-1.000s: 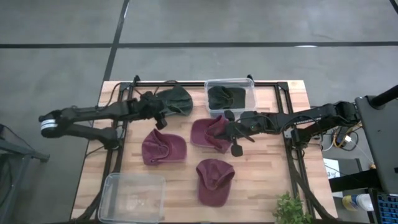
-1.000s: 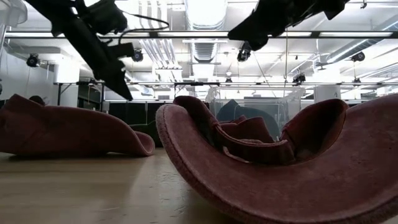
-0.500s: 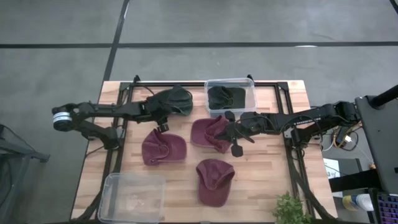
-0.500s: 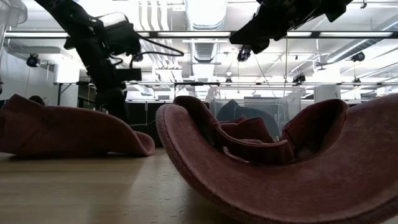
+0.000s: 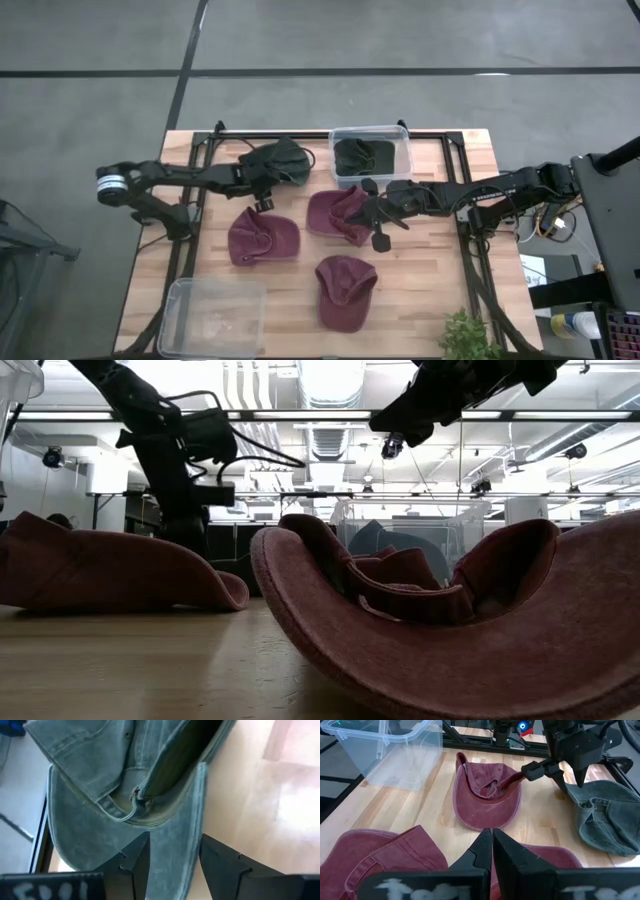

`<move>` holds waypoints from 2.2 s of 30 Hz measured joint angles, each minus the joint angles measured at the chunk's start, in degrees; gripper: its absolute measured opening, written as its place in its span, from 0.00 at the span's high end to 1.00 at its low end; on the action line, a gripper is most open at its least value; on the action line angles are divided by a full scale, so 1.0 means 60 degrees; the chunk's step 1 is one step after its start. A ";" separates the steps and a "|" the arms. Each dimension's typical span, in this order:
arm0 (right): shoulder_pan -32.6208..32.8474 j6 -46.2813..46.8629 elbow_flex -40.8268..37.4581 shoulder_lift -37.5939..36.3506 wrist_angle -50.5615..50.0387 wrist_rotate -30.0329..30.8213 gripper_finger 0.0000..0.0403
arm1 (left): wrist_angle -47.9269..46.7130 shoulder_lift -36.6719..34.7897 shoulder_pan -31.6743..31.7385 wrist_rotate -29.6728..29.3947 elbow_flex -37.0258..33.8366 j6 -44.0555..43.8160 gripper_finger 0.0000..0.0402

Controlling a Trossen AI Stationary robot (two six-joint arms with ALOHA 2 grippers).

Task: Pick & Place hat
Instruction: Put the gray cap into the top transparent bin

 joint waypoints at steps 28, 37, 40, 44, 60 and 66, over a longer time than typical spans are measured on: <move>0.0000 0.0138 0.0000 -0.0003 0.0118 -0.0016 0.98 | 0.0324 0.0475 -0.0018 -0.0436 0.0098 0.0074 0.97; 0.0000 0.0135 0.0000 -0.0002 0.0187 0.0001 0.98 | -0.0597 -0.0076 -0.0077 -0.0405 0.0720 -0.0274 0.98; 0.0000 0.0102 0.0000 -0.0002 0.0195 0.0004 0.98 | -0.0932 -0.0339 -0.0102 -0.0413 0.0977 -0.0342 0.98; 0.0000 0.0095 0.0000 0.0000 0.0201 0.0004 0.98 | -0.1261 -0.0837 -0.0109 -0.0416 0.1271 -0.0439 0.98; 0.0000 0.0340 -0.0004 0.0000 0.0435 0.0051 0.98 | -0.0168 -0.3428 -0.0127 0.2714 0.1847 -0.3236 0.98; 0.0190 -0.0763 -0.0004 -0.0002 0.1441 0.0135 0.96 | 0.1123 -0.3827 -0.0121 0.3309 0.1867 -0.4536 0.98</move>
